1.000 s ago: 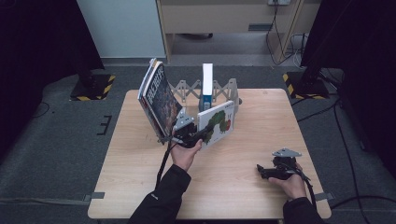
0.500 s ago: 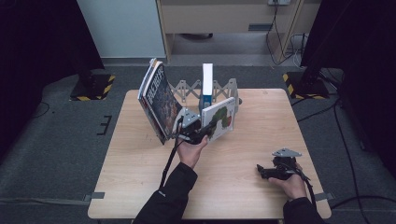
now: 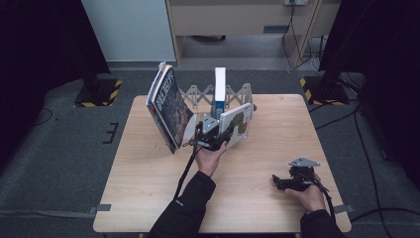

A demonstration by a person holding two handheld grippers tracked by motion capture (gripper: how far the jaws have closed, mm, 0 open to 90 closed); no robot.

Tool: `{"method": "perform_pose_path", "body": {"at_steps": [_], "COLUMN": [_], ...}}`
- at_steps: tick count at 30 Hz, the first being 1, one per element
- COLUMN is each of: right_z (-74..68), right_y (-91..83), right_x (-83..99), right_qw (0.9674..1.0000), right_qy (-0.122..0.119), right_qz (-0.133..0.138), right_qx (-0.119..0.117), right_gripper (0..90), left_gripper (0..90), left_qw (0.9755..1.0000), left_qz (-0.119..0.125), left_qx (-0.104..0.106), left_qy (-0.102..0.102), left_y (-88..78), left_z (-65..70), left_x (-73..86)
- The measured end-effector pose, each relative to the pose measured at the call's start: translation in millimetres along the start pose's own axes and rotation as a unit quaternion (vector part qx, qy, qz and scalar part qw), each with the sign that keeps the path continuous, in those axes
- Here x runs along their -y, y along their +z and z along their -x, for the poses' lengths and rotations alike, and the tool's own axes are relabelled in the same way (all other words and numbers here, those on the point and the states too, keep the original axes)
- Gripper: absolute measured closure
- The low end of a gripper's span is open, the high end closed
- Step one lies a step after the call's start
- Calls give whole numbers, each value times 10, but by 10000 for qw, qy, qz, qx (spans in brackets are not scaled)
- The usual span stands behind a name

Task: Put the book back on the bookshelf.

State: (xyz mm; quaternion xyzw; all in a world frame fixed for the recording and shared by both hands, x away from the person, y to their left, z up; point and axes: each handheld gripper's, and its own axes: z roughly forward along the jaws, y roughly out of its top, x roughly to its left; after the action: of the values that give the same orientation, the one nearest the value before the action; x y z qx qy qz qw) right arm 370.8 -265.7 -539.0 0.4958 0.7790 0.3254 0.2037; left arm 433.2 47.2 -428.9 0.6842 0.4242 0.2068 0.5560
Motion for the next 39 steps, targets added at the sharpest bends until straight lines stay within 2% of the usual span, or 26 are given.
{"method": "perform_pose_path", "body": {"at_steps": [8,11,18,25,36,39], "right_z": [0,0,0,0,0,0], "right_y": [0,0,0,0,0,0], "right_x": [0,0,0,0,0,0], "right_qw": [10000,10000,10000,10000,10000,10000], "right_qy": [2,2,0,1,2,2], "right_qz": [-1,-1,0,0,1,2], "right_qx": [-1,-1,0,0,0,0], "right_gripper": [29,30,29,29,30,29], "left_gripper": [744,744,744,744,743,743], "left_qw": [9999,9999,9996,9995,9989,9989], "left_qz": [31,18,22,-21,-108,-67], "left_qx": [-156,-145,-270,-319,-442,-451], "left_qy": [-20,-51,56,-3,87,102], "left_y": [106,141,210,288,400,409], "left_z": [-1,1,5,-26,-43,-49], "left_x": [24,46,74,114,186,204]}}
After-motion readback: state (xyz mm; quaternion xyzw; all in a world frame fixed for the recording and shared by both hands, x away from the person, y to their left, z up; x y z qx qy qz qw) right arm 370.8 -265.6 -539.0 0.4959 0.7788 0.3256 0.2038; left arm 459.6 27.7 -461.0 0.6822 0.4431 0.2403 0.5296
